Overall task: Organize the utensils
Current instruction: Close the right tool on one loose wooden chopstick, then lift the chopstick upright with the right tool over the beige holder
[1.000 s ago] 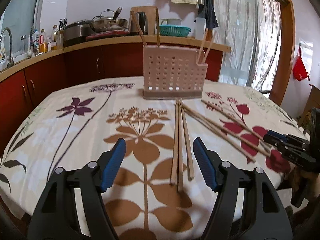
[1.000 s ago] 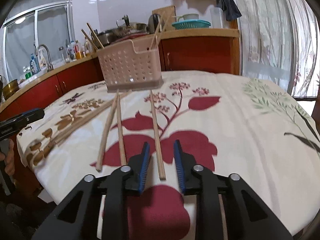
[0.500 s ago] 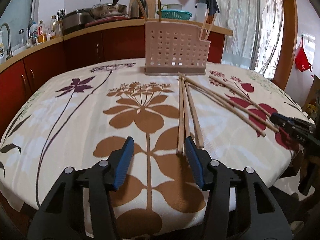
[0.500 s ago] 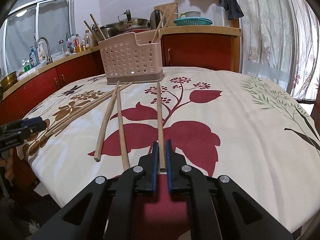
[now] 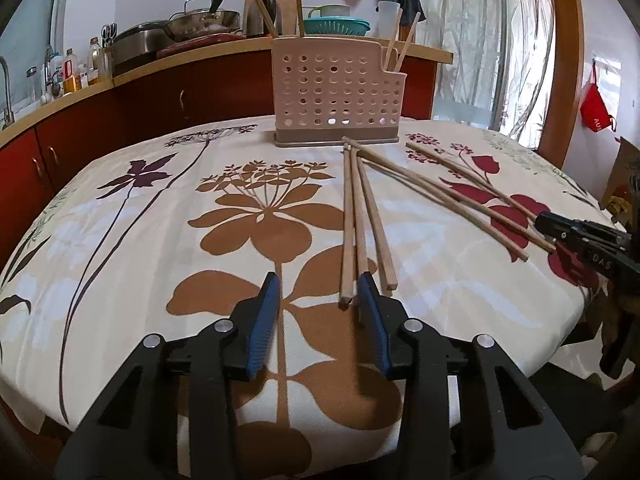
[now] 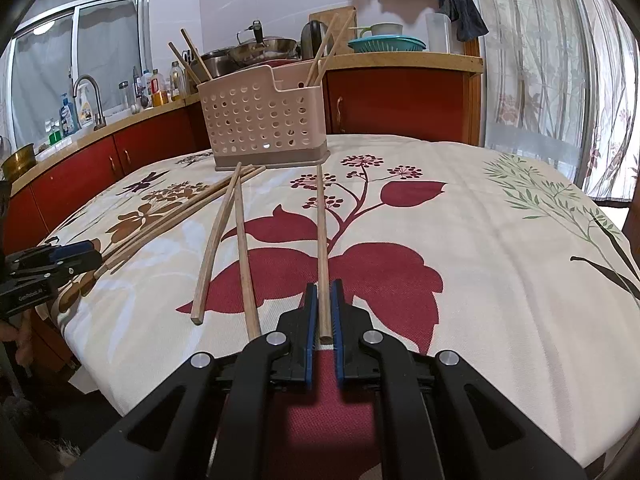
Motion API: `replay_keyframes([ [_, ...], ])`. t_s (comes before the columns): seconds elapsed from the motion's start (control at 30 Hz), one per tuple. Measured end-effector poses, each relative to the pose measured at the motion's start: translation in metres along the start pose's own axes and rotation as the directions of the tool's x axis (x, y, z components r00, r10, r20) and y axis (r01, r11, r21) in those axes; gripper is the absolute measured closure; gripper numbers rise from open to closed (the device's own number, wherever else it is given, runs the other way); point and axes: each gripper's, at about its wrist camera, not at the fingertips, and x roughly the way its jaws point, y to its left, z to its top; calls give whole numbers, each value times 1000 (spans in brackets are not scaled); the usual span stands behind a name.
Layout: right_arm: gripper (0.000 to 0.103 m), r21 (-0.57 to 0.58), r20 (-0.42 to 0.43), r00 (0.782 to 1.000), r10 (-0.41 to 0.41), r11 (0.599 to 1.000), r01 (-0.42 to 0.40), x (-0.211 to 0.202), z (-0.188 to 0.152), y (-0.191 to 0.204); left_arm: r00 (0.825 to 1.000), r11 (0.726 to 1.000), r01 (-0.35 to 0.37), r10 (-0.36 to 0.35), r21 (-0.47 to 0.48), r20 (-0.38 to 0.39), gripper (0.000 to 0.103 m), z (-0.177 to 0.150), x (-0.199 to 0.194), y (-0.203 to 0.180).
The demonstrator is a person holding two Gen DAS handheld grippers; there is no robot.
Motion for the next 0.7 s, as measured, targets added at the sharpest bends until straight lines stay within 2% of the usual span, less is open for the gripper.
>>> replay_keyframes([
  [0.37, 95, 2, 1, 1000, 2, 1000, -2, 0, 0, 0, 1000, 999, -16, 16, -29, -12, 63, -2, 5, 12],
  [0.5, 95, 5, 3, 1000, 3, 1000, -3, 0, 0, 1, 1000, 1000, -5, 5, 1, -11, 63, -3, 7, 6],
  [0.7, 95, 29, 17, 1000, 26, 999, -26, 1, 1, 0, 1000, 999, 15, -15, 35, 15, 78, -3, 11, -2],
])
